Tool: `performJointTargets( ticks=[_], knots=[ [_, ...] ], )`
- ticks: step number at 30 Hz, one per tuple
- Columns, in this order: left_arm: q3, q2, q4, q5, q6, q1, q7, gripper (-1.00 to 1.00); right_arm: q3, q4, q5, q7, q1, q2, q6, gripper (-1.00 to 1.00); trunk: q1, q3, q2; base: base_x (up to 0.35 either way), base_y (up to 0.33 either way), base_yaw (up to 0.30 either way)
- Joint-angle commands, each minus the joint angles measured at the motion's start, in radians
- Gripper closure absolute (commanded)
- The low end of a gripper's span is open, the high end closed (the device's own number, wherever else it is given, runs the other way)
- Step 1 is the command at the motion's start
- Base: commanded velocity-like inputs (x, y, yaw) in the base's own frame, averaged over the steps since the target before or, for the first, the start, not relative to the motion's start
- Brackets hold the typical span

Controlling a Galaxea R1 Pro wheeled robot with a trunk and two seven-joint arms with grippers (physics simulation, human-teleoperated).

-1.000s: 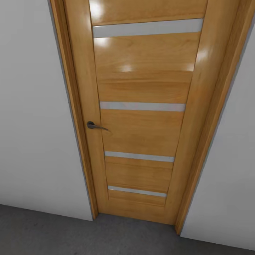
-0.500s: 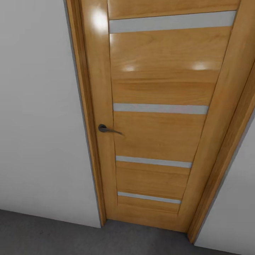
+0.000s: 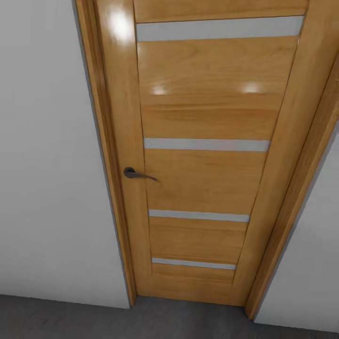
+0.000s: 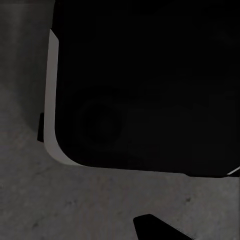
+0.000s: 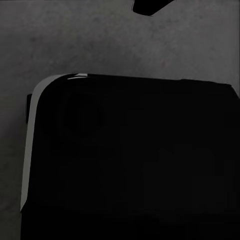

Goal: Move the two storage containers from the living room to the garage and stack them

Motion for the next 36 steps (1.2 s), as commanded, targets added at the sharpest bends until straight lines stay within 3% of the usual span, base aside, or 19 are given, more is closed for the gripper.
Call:
performJointTargets(
  ticks=[1, 22, 36],
  knots=[
    [0.0, -0.001, 0.0, 0.009, -0.003, 0.0, 0.001, -1.0, -0.001, 0.0, 0.003, 0.0, 0.0, 0.0, -0.003, -1.0, 0.0, -0.001, 0.0, 0.001, 0.002, -0.238],
    [0.0, -0.001, 0.0, 0.008, -0.004, 0.0, 0.002, -1.0, 0.003, 0.0, 0.007, 0.0, 0.0, -0.001, 0.003, -1.0, 0.0, -0.001, 0.0, 0.002, 0.0, -0.05],
    [0.0, 0.001, 0.0, 0.01, 0.001, 0.0, 0.001, -1.0, 0.004, 0.0, 0.007, 0.0, 0.0, -0.001, 0.003, -1.0, 0.0, -0.001, 0.0, 0.148, -0.091, 0.0]
  ],
)
